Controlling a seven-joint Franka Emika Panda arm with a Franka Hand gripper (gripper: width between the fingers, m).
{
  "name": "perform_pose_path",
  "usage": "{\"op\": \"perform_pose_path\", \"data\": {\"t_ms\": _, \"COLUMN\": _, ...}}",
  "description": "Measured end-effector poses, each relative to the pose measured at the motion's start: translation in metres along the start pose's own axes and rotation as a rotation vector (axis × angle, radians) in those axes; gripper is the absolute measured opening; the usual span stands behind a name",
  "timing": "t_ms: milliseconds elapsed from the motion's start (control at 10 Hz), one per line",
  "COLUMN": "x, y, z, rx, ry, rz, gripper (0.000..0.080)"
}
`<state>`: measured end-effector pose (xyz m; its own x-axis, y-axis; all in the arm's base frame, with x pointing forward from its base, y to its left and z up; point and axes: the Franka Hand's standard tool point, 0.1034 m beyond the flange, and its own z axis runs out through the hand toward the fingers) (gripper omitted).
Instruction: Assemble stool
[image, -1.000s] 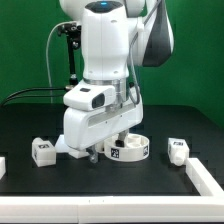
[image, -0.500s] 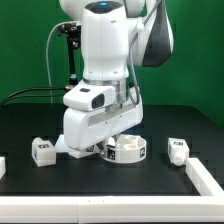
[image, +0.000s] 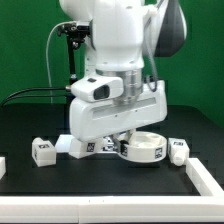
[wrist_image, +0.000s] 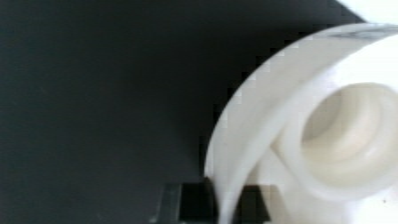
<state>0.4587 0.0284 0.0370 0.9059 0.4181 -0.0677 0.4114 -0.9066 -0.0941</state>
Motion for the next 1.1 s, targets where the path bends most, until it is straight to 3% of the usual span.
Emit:
{"op": "perform_pose_path", "data": {"t_ms": 200, "x": 0.016, "y": -0.001, "z": -0.01, "rx": 0.044, "ry": -0.083, "rz": 0.128, "gripper": 0.0025}}
{"op": "perform_pose_path", "data": {"t_ms": 300, "x": 0.016, "y": 0.001, "z": -0.007, "rx": 0.033, "ry": -0.065, "rz": 0.114, "gripper": 0.0025}}
{"op": "perform_pose_path", "data": {"t_ms": 700, "x": 0.012, "y": 0.002, "z": -0.005, "rx": 0.044, "ry": -0.08, "rz": 0.126, "gripper": 0.0025}}
{"op": "perform_pose_path", "data": {"t_ms": 800, "x": 0.023, "y": 0.021, "z": -0.01, "rx": 0.083, "ry": -0.128, "rz": 0.168, "gripper": 0.0025}}
{"op": "perform_pose_path", "data": {"t_ms": 900, "x": 0.043, "y": 0.034, "z": -0.016, "rx": 0.094, "ry": -0.151, "rz": 0.195, "gripper": 0.0025}}
{"op": "perform_pose_path", "data": {"t_ms": 1100, "x": 0.074, "y": 0.035, "z": -0.031, "rx": 0.1, "ry": -0.193, "rz": 0.219, "gripper": 0.0025}}
